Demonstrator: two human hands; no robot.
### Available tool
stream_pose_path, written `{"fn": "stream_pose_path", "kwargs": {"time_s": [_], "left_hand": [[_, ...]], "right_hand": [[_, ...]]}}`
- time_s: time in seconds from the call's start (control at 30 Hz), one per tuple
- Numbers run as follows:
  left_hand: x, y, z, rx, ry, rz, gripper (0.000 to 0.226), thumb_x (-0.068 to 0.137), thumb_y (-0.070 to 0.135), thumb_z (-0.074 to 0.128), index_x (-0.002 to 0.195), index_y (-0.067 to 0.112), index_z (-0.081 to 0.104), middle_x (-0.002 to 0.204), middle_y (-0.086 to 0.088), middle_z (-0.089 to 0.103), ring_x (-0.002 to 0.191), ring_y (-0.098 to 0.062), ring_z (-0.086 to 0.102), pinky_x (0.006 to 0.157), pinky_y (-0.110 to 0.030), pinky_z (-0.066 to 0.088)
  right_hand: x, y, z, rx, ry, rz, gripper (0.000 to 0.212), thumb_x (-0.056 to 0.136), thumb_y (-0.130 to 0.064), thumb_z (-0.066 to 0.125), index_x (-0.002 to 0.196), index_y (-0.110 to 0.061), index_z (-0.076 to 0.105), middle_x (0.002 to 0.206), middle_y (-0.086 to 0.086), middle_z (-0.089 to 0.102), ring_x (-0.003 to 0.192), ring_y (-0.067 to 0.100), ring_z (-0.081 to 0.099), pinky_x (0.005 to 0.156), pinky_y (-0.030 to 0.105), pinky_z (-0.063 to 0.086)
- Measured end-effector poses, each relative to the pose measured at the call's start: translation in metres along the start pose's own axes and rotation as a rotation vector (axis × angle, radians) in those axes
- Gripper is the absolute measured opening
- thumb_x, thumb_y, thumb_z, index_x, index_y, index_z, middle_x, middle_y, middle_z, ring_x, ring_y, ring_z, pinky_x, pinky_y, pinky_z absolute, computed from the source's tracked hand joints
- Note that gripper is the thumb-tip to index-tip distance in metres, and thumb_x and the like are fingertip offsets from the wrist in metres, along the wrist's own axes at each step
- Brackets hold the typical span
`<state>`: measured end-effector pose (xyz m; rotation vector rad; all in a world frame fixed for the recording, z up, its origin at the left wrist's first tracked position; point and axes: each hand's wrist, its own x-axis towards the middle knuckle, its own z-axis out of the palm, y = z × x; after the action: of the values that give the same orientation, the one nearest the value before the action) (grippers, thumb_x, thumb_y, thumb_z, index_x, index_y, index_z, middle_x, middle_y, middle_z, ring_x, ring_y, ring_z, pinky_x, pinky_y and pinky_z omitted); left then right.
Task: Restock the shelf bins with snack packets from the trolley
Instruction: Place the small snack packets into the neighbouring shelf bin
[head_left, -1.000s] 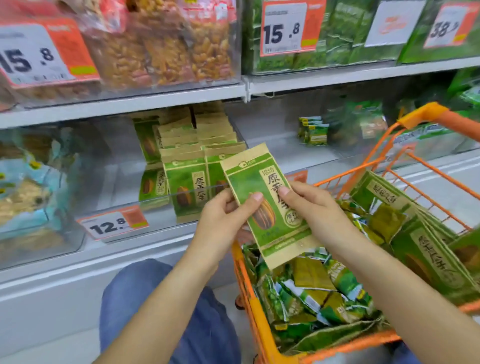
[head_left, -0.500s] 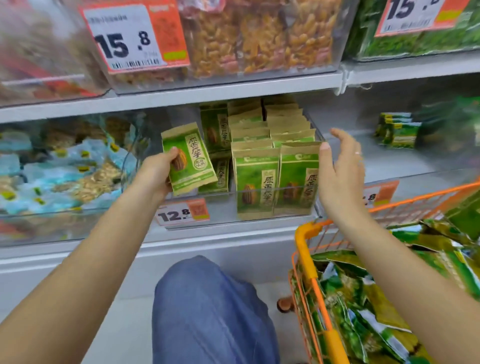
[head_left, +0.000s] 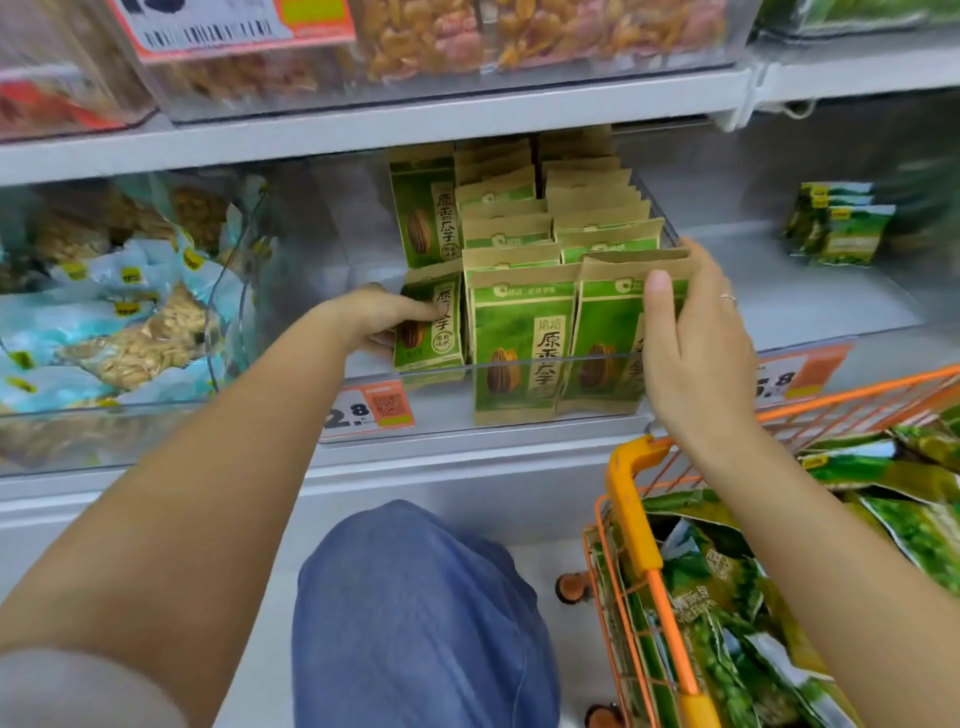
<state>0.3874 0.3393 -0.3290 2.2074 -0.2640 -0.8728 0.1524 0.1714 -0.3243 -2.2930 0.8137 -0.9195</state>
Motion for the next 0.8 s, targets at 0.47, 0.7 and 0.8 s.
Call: {"fn": "stream_pose_path", "kwargs": {"time_s": [0.47, 0.7, 0.8], "left_hand": [[-0.015, 0.006, 0.004, 0.051, -0.160, -0.023, 0.010, 0.083, 0.023, 0.070, 0.089, 0.019, 0.063, 0.083, 0.002, 0.067, 0.078, -0.011, 0.060, 0.069, -0.025, 0.046], [0.012, 0.040, 0.001, -0.168, 0.318, 0.181, 0.038, 0.080, 0.003, 0.072, 0.115, 0.008, 0.059, 0.110, -0.003, 0.063, 0.100, -0.019, 0.061, 0.082, -0.033, 0.051], [0.032, 0.049, 0.003, -0.171, 0.537, 0.271, 0.054, 0.079, 0.007, 0.073, 0.128, 0.006, 0.049, 0.126, -0.010, 0.060, 0.117, -0.025, 0.056, 0.096, -0.033, 0.048]], "right_hand": [[-0.002, -0.001, -0.002, 0.002, -0.003, -0.008, 0.058, 0.098, -0.050, 0.022, 0.145, -0.019, 0.033, 0.134, 0.008, 0.051, 0.120, 0.028, 0.049, 0.086, 0.039, 0.042], [-0.001, 0.001, -0.001, 0.023, -0.005, -0.008, 0.055, 0.098, -0.049, 0.021, 0.142, -0.019, 0.036, 0.131, 0.006, 0.053, 0.118, 0.026, 0.049, 0.084, 0.036, 0.040], [-0.002, 0.002, 0.000, 0.026, 0.000, -0.010, 0.054, 0.098, -0.048, 0.021, 0.141, -0.019, 0.037, 0.131, 0.006, 0.053, 0.117, 0.025, 0.049, 0.083, 0.035, 0.038]]}}
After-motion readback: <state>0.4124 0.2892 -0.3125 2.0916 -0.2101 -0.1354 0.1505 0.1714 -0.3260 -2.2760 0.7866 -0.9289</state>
